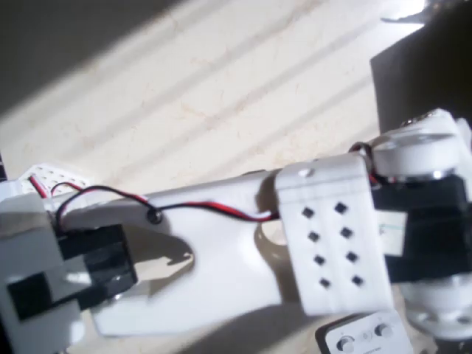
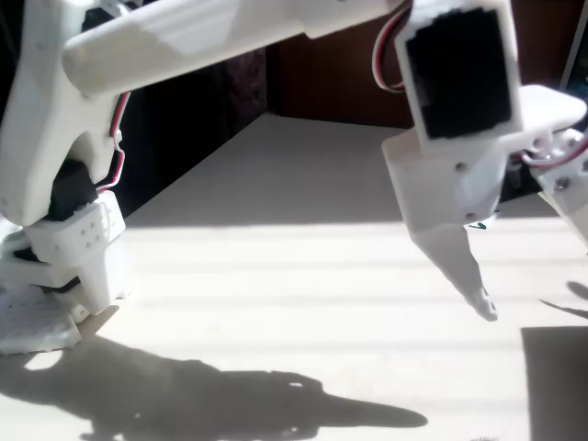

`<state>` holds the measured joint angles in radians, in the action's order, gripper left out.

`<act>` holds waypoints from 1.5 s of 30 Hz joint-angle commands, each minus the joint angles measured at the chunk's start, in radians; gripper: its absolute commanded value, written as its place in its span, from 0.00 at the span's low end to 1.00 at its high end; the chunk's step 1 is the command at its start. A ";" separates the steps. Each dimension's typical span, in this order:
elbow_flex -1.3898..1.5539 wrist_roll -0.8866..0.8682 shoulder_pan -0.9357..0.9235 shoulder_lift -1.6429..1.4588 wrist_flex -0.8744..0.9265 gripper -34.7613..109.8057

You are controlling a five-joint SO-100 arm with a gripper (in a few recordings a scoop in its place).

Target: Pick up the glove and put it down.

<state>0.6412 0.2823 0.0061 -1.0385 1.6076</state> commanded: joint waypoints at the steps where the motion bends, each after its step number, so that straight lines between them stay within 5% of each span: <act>1: -0.009 -0.087 0.060 -0.038 -0.041 0.43; 20: -0.018 -0.144 0.117 0.282 -0.183 0.43; 29: -0.008 -0.143 0.117 0.284 -0.250 0.23; 45: -0.009 -0.150 0.101 0.275 -0.238 0.25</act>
<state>0.6412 0.1319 0.1043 -0.7486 1.3683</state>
